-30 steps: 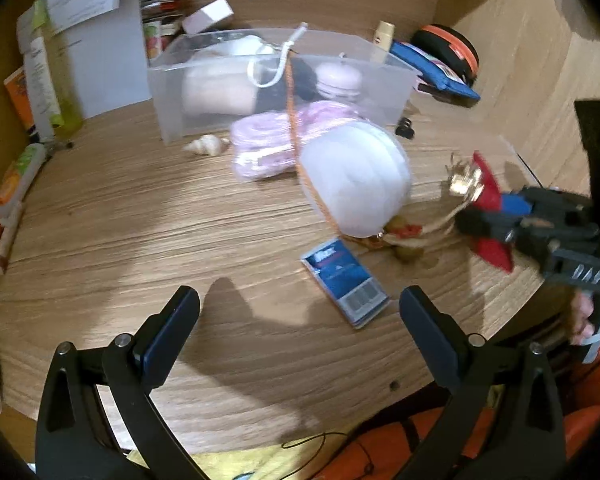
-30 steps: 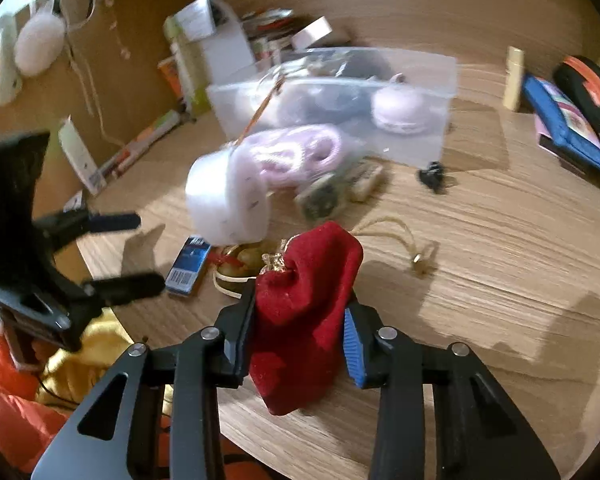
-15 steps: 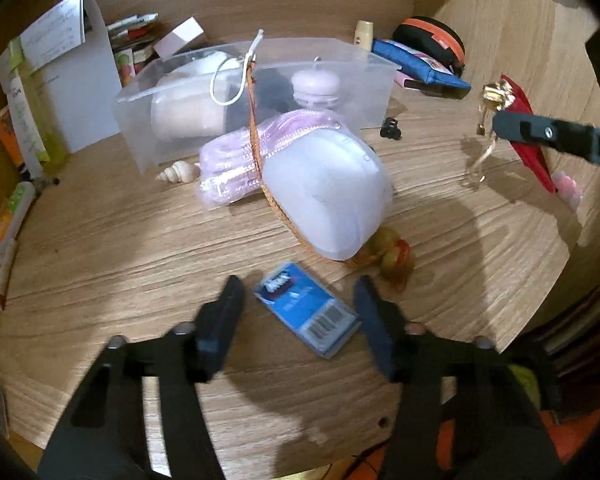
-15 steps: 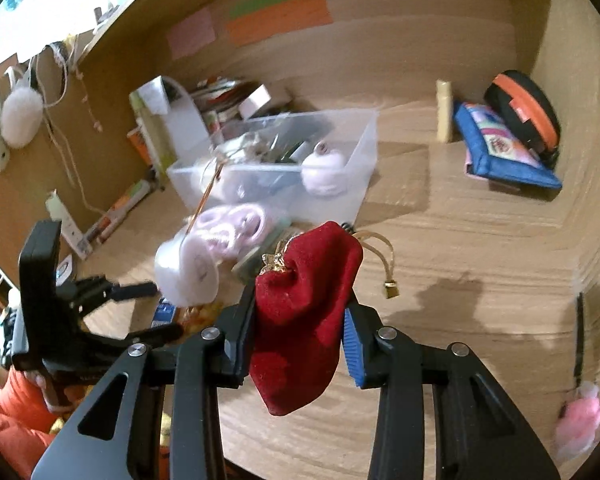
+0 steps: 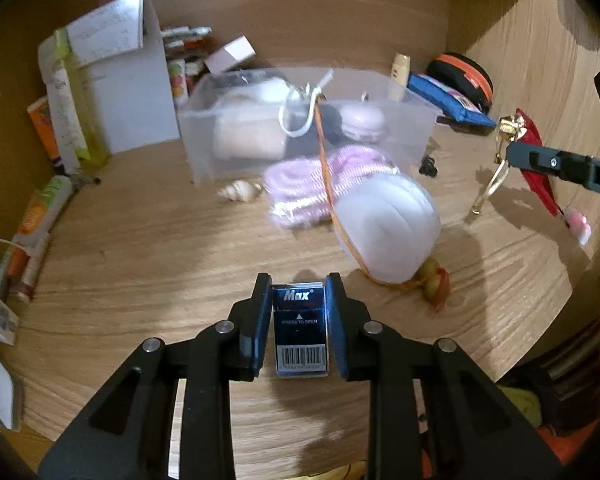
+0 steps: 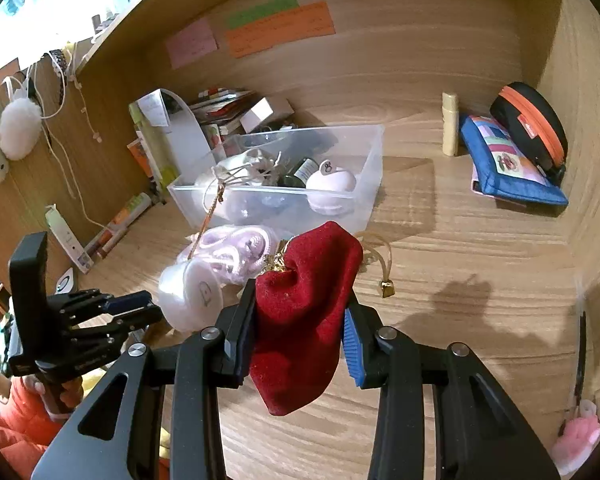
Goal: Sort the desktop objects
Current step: 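Grasp the blue Max staple box with the left gripper while the right grasps the red velvet pouch, then carry the staple box and red pouch into the clear box and release both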
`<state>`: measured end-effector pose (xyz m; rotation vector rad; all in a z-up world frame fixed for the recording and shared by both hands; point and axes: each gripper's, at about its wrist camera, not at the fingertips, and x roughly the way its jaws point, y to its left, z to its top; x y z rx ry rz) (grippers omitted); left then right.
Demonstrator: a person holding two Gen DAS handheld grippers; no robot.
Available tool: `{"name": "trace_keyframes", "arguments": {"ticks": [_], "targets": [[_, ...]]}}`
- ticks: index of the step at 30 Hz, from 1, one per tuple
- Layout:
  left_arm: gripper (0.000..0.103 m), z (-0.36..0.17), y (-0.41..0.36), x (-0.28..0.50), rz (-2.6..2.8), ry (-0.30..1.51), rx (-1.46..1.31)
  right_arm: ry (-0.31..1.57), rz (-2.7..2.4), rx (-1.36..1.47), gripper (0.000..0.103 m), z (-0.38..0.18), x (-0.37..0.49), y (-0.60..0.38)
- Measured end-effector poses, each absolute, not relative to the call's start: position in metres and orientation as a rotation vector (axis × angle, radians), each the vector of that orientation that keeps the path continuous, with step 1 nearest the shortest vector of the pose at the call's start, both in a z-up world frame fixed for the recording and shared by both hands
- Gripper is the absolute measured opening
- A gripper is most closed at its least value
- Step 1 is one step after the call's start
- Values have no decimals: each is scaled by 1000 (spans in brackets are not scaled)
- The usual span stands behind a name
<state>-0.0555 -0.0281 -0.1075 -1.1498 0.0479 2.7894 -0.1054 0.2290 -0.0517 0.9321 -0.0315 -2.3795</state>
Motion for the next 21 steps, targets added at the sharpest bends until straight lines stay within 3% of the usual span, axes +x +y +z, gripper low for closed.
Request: {"name": "trace_keyframes", "arguments": {"ticks": [21], "targets": [[26,-38,-51,-98,2886,-39,-867,-24,-2426,818,34,-15,-136,214]]}}
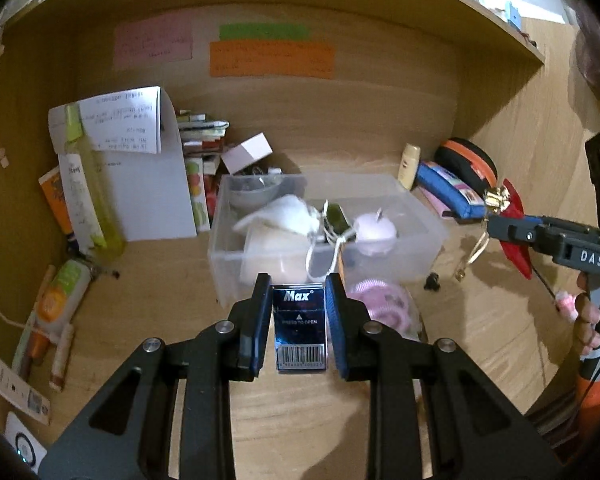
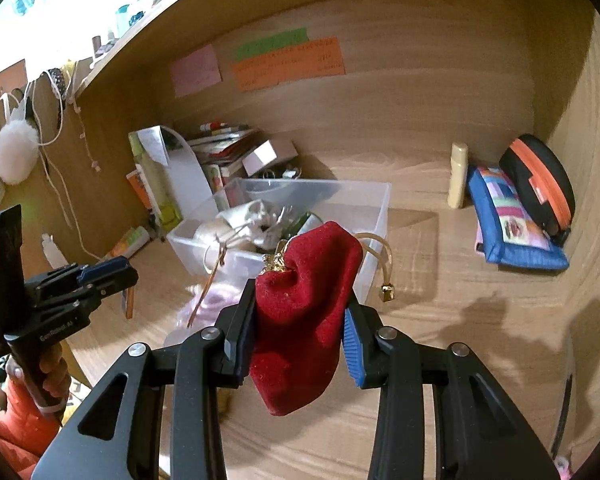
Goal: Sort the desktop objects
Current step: 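Carry the staple box and red pouch into the clear box and release both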
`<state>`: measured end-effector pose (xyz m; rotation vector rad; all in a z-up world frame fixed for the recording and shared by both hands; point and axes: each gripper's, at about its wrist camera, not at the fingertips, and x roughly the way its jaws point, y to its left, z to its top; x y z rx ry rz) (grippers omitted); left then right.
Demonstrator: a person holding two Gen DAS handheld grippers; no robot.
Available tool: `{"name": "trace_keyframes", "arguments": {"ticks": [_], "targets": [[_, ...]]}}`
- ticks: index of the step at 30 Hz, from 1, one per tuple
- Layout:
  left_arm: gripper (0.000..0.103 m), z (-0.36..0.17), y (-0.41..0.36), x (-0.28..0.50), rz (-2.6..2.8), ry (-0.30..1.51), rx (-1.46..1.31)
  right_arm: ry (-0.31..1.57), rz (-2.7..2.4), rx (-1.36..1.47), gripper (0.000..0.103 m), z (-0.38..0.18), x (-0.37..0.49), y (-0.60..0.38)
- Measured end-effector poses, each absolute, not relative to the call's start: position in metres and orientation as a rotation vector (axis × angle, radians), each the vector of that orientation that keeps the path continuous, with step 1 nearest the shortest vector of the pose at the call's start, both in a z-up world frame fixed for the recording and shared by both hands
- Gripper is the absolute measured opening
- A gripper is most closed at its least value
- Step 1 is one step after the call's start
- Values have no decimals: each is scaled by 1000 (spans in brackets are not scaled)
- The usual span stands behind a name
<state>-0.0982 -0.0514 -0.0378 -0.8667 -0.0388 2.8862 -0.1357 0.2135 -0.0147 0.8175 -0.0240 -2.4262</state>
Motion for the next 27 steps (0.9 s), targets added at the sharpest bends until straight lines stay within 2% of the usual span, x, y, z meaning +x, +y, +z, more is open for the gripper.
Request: {"name": "trace_keyframes", "arguments": {"ticks": [14,27], "targets": [[27,-14,-59,-157,2906,-34,-784,-55,-2417,803,34,-7,-187,198],[27,-58,-60,-209,2814,-74,-948,39,-2364,953,34,-47,-227,163]]}}
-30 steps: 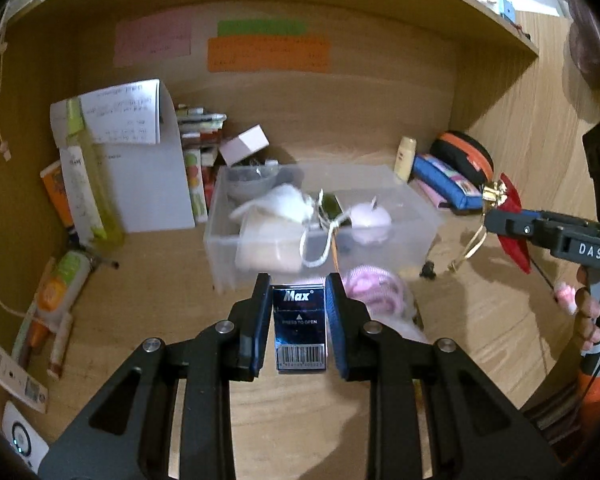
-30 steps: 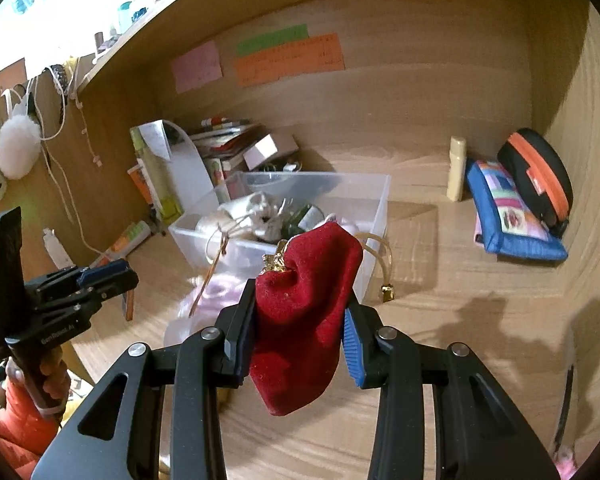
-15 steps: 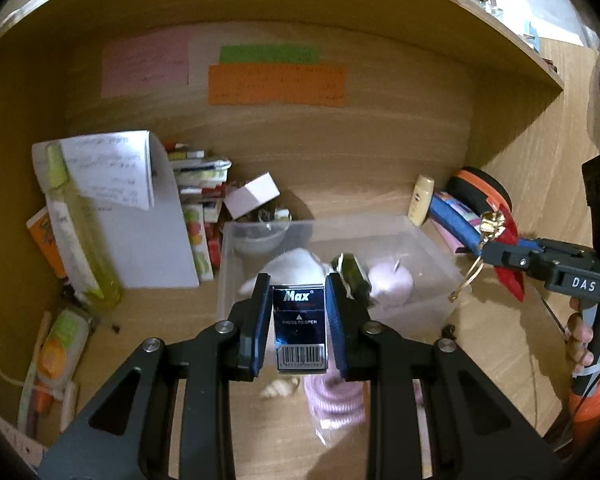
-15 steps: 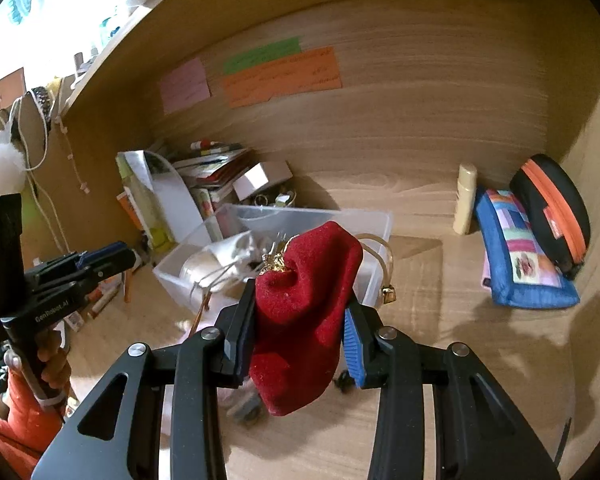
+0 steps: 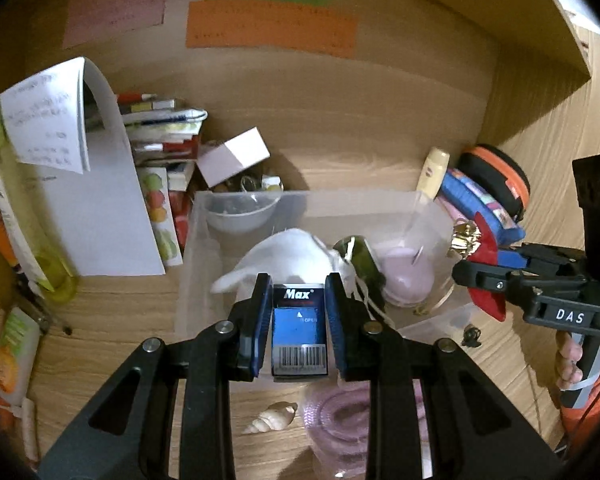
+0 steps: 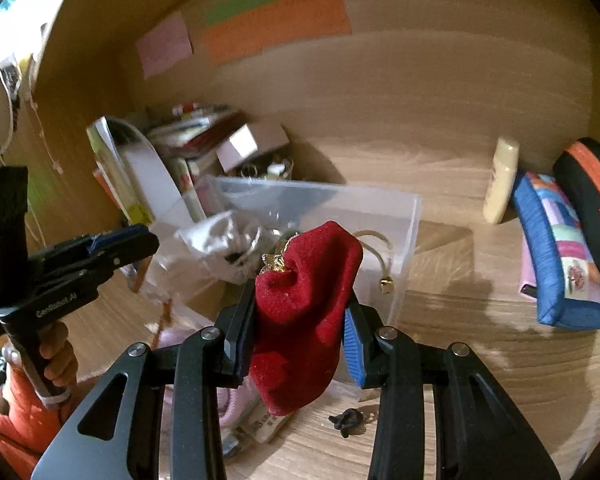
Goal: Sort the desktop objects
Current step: 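Carry the staple box and red pouch into the clear box and release both, then grasp the white tape roll with the right gripper while the left grasps the yellow gourd charm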
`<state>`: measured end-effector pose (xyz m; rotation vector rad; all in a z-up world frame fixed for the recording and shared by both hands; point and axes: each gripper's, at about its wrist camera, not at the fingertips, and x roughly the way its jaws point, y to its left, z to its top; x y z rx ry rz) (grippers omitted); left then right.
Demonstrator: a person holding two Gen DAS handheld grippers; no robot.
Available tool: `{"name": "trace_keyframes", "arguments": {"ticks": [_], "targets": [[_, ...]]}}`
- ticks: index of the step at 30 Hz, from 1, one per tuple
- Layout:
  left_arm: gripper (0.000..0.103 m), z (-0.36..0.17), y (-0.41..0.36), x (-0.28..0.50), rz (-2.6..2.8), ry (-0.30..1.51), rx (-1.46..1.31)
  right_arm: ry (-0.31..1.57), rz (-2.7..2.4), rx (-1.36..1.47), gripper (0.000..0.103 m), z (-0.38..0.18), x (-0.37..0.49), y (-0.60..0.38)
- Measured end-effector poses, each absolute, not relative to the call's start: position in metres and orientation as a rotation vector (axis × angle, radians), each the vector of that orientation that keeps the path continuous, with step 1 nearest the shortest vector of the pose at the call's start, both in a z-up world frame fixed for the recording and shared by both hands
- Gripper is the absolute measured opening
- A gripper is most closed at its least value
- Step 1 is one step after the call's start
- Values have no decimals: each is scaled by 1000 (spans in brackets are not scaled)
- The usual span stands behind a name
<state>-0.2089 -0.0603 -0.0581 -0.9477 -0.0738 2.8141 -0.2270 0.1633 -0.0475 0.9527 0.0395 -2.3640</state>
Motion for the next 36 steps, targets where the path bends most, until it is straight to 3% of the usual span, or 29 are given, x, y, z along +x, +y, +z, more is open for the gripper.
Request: {"name": "trace_keyframes", "arguments": {"ticks": [6,9,11,16,22,36], "targets": [[28,-63,-62,-213,2834,-74,-976,78,-2397,948,37,-53,-230,156],[46,-62,-63,-213,2835,-90,-978,127,-2427,955,45,-55,-230,151],[56,-60,-64,-210,2844,-95,-969,173,-2462,961,64,-56,-229,148],[78,-51,-65,-201,2867,-117,-934,245,-2498,938,76,-52,-221,145],[93,-42,-69,-185,2907,-129,-929,325,-2555,918,86,-46,-208,146],[96,-64,-65,-129,2777,-153,-1088,241,-2585,1007,89,-55,-176,195]]}}
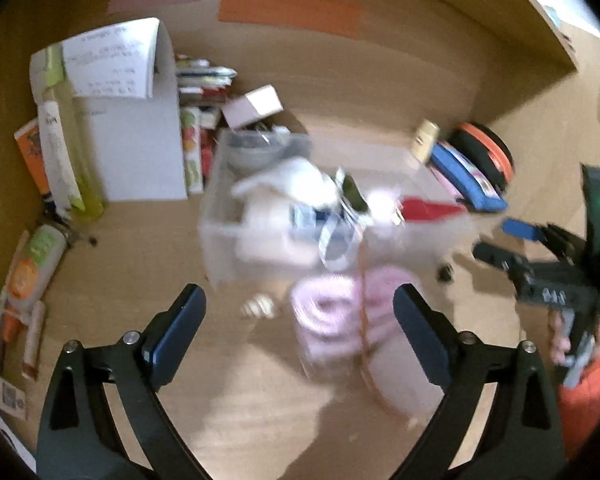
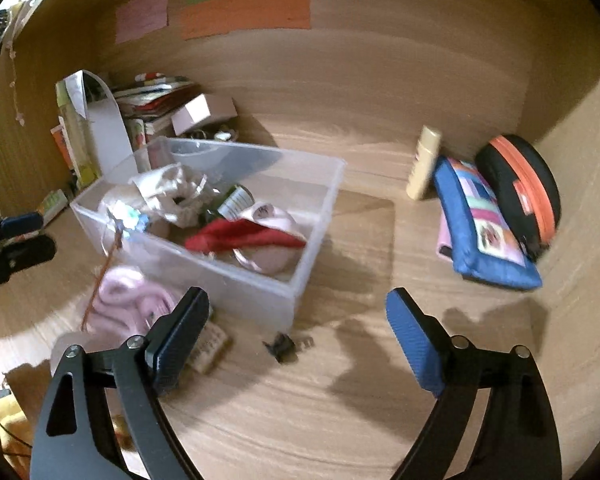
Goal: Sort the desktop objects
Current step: 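Grasp the white tape roll with the right gripper while the left grasps the yellow gourd charm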
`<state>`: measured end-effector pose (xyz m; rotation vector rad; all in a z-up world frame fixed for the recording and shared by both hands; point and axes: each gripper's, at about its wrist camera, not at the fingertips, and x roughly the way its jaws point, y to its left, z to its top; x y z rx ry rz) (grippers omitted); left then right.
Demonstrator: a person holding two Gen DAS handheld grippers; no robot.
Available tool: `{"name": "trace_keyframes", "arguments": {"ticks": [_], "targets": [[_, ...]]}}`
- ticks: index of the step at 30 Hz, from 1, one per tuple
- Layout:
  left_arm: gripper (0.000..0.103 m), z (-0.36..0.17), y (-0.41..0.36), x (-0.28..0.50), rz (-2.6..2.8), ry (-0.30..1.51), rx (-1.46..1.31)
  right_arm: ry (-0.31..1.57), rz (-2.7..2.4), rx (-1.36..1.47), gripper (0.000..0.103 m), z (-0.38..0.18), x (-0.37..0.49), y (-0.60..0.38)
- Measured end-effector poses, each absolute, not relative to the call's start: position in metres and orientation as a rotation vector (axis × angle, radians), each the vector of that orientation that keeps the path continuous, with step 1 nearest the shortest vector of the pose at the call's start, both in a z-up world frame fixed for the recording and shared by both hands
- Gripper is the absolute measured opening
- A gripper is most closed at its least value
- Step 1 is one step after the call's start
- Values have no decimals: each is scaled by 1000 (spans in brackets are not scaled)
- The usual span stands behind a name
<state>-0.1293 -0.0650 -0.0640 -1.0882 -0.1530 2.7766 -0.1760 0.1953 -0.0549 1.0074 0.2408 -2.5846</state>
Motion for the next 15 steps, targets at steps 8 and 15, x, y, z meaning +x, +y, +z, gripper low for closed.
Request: {"name": "trace_keyframes", "arguments": {"ticks": [8,15], "targets": [[96,-86,-43,-92,2716,-98,-1153,176,-2521,1103,89,-75,-166,212],[96,-92,-38,-84,2731,-97,-1187,91,-2440,1139,89,-83,-154,214]]}}
